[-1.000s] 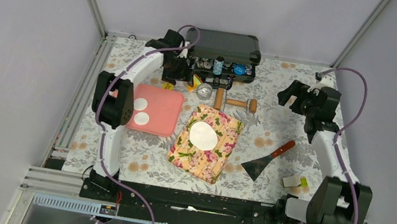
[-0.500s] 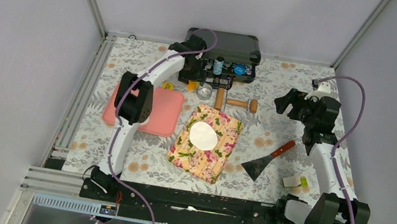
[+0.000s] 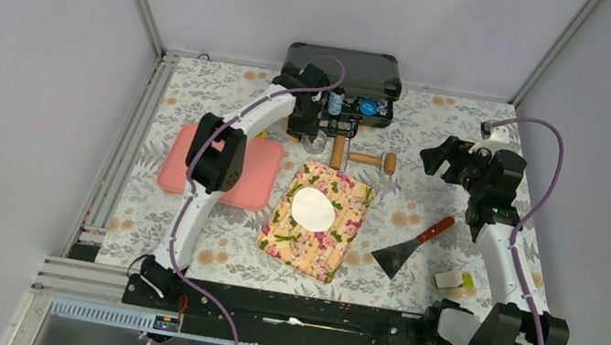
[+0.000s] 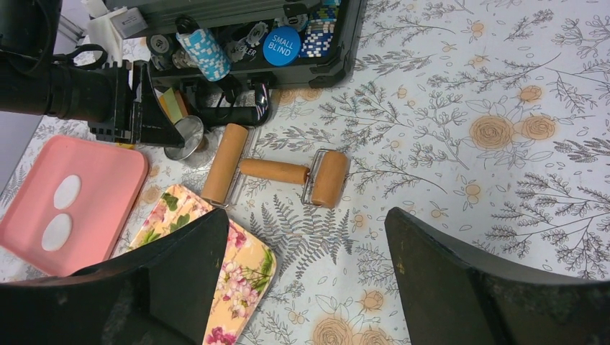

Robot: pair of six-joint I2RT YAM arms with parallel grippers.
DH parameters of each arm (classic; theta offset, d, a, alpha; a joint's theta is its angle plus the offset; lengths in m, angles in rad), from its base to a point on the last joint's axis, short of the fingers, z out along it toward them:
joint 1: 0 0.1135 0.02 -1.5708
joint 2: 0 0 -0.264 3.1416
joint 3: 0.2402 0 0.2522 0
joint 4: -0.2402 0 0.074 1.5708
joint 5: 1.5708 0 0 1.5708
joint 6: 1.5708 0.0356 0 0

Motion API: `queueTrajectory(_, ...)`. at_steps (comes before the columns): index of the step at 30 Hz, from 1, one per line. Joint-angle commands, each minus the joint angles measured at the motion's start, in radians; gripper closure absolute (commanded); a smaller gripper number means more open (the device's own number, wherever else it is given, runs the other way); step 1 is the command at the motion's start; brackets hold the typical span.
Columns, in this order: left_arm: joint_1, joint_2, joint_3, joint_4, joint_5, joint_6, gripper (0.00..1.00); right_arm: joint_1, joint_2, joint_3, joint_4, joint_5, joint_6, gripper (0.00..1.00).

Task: Roll out the dumpling wrappers from the dough
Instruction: Pick up the dumpling mold from the center of the board.

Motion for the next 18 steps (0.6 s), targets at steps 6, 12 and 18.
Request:
queueTrajectory(6, 0.000, -0.011, 0.019, 0.007, -0.009, -0.003, 1.00, 0.004, -0.033, -0.005, 0.047, -0.012, 0.003, 0.14)
queueTrajectory(12, 0.004, -0.126, -0.009, 0.024, -0.020, 0.007, 1.00, 0.003, -0.037, -0.007, 0.048, -0.005, -0.003, 0.14)
queueTrajectory(18, 0.039, -0.335, -0.121, 0.093, 0.072, 0.045, 1.00, 0.001, -0.036, -0.014, 0.059, 0.004, -0.014, 0.14)
